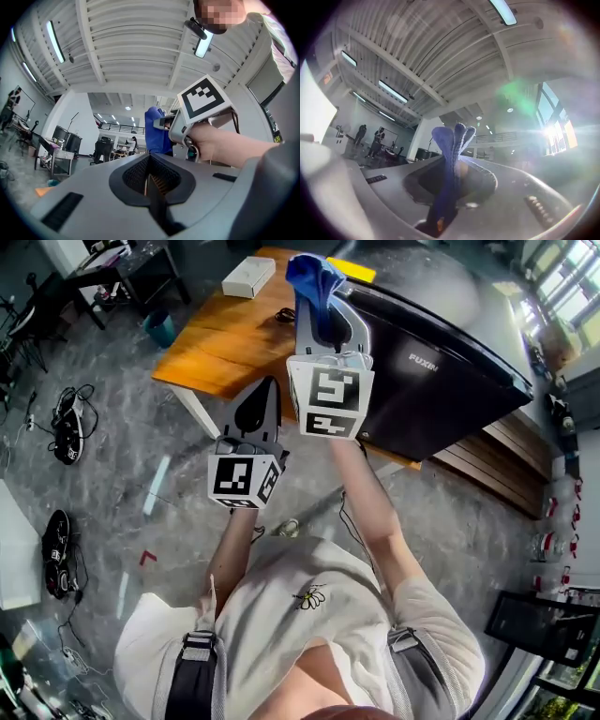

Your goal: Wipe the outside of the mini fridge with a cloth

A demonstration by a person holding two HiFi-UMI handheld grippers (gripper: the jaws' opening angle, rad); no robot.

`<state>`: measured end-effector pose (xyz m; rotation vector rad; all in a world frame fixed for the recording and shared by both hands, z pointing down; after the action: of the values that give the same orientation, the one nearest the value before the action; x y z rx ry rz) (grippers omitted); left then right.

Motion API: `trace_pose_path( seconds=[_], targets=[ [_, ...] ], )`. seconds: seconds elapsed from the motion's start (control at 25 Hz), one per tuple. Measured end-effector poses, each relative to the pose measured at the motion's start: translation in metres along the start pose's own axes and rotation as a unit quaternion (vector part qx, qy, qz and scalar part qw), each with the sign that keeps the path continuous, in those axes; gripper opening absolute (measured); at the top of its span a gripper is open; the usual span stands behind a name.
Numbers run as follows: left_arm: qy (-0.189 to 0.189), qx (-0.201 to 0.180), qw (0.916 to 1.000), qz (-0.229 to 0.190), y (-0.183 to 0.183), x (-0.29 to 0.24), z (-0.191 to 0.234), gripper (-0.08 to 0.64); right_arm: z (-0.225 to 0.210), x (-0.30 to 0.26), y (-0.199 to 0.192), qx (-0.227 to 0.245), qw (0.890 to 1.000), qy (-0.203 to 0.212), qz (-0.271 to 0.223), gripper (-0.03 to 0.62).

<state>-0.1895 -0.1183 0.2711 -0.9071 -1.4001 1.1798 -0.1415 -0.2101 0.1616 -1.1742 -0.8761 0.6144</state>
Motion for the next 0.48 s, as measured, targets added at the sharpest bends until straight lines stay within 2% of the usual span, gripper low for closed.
trace_pose_path(
  seconds=[0.2, 0.48],
  targets=[
    [0.019, 0.003, 0.9998, 0.003, -0.002, 0.007, 0.009, 0.005, 0.0, -0.008, -0.004, 0.05, 0.998, -0.026, 0.009, 0.061],
    [0.007, 0.005, 0.9999, 0.007, -0.005, 0.0, -0.003, 0.005, 0.003, -0.016, -0.006, 0.078, 0.996, -0.03, 0.017, 0.061]
  ],
)
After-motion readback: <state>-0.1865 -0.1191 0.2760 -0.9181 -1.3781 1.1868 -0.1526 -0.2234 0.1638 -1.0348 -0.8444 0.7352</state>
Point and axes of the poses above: the fingertips, and each gripper's own axes: x backward along the fingers, z to its left, y out of its top, the point moved 2 cm from there along x, backward along the fingers, and after that the axes turned 2 degrees about -x, right-handed, at the moved point
